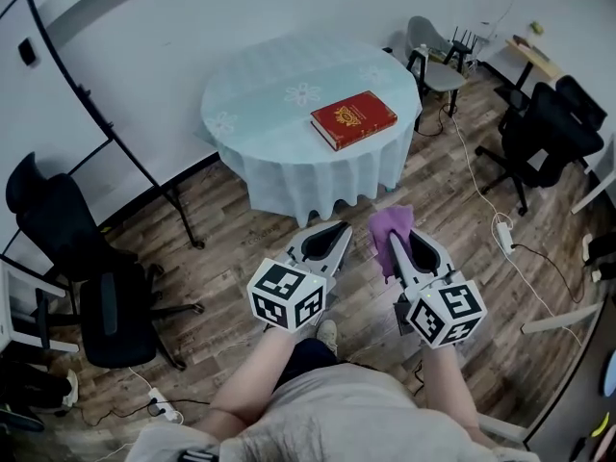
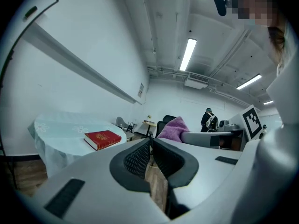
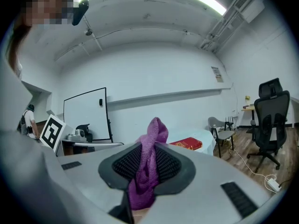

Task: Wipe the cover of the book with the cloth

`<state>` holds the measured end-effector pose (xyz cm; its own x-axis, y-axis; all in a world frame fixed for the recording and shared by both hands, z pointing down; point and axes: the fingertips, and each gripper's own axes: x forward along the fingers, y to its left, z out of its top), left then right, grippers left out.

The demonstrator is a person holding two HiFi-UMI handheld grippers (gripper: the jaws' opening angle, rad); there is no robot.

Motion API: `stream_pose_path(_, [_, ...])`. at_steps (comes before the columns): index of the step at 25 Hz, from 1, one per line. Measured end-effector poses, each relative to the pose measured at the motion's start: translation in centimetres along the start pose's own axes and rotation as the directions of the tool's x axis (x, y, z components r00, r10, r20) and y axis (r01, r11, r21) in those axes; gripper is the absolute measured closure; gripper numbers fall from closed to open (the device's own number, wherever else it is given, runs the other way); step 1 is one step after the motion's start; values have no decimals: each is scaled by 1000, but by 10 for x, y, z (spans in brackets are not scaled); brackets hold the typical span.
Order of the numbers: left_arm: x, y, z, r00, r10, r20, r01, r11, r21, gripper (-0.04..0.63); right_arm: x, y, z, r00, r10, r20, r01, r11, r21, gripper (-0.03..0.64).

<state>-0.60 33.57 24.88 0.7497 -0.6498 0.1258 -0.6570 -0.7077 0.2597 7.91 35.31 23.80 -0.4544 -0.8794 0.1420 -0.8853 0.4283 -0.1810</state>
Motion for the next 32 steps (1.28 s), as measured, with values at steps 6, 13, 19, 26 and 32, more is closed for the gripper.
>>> stream_pose_path(6, [29,36,12,999,-39,-17,39,999,-4,557,45,-15,5,1000,-28,-11,28,1000,4,525])
stream_pose_path(13, [49,61,17,998,-59,-32,59,998,-4,557,79,-24,5,999,-37,-17,37,999,12,525])
stream_pose_path(19, [63,79,19,998,-54,-42,53,999,-9,557,99,-37,3,999,-41,-26,41,999,24,525])
stream_pose_path(26, [93,104,20,998,-35,-49,34,999,-21,557,134,-60,1,998,-17,-57,18,1000,21,525])
stream_pose_path(32, [129,133,21,998,-15,-60,13,999,-38,558,174,-93,-1,997,-2,-80,4,1000,30,525])
